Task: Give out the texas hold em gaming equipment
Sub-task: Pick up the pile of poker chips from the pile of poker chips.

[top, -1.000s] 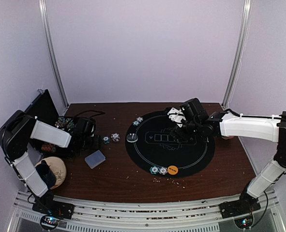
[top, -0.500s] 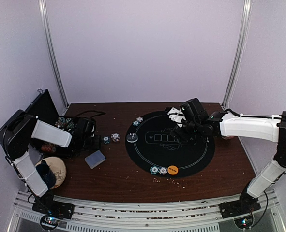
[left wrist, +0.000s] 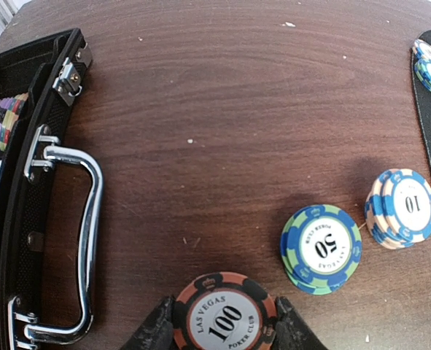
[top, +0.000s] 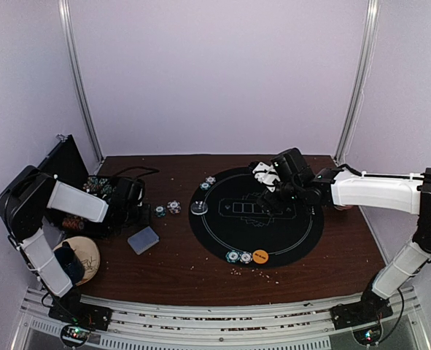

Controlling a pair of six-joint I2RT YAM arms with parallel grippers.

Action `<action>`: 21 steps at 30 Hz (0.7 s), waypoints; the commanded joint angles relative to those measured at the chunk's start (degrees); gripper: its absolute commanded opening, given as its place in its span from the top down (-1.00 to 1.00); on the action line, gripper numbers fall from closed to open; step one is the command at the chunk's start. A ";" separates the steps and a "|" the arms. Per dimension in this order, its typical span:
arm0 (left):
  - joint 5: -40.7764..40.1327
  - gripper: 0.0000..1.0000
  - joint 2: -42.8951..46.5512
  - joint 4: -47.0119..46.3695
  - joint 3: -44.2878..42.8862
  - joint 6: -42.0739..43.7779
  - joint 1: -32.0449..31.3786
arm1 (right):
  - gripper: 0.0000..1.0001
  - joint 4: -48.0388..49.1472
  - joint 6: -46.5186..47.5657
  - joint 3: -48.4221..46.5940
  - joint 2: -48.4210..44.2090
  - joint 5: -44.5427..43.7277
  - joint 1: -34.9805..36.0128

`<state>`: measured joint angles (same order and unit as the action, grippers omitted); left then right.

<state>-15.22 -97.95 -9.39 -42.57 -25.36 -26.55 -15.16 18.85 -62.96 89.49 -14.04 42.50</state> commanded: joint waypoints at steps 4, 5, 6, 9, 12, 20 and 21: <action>-0.03 0.19 1.77 -2.55 0.00 0.64 0.50 | -1.00 0.66 -0.88 0.16 0.14 -1.29 0.31; 0.04 0.20 2.25 -2.56 0.09 0.62 0.53 | -1.00 0.71 -0.92 0.14 0.01 -1.32 0.30; 0.09 0.20 2.84 -2.57 0.23 0.65 0.51 | -1.00 0.74 -0.88 0.13 -0.08 -1.29 0.30; -0.13 0.22 4.99 -2.69 0.82 0.59 0.32 | -1.00 0.74 -1.01 0.24 -0.39 -1.53 0.31; -0.53 0.22 6.52 -2.83 1.25 0.57 -0.21 | -1.00 0.84 -1.07 0.24 -0.65 -1.71 0.30; -1.22 0.21 7.12 2.25 -3.10 -0.53 -4.72 | -1.00 1.31 -1.77 0.08 -1.85 -3.77 0.22; -0.62 0.21 6.74 3.11 -4.35 -0.91 -5.27 | -1.00 1.42 -1.87 0.04 -1.94 -4.31 0.09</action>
<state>-15.86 -91.68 -8.10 -42.30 -25.39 -29.04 -15.09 18.02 -62.96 89.45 -15.38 42.50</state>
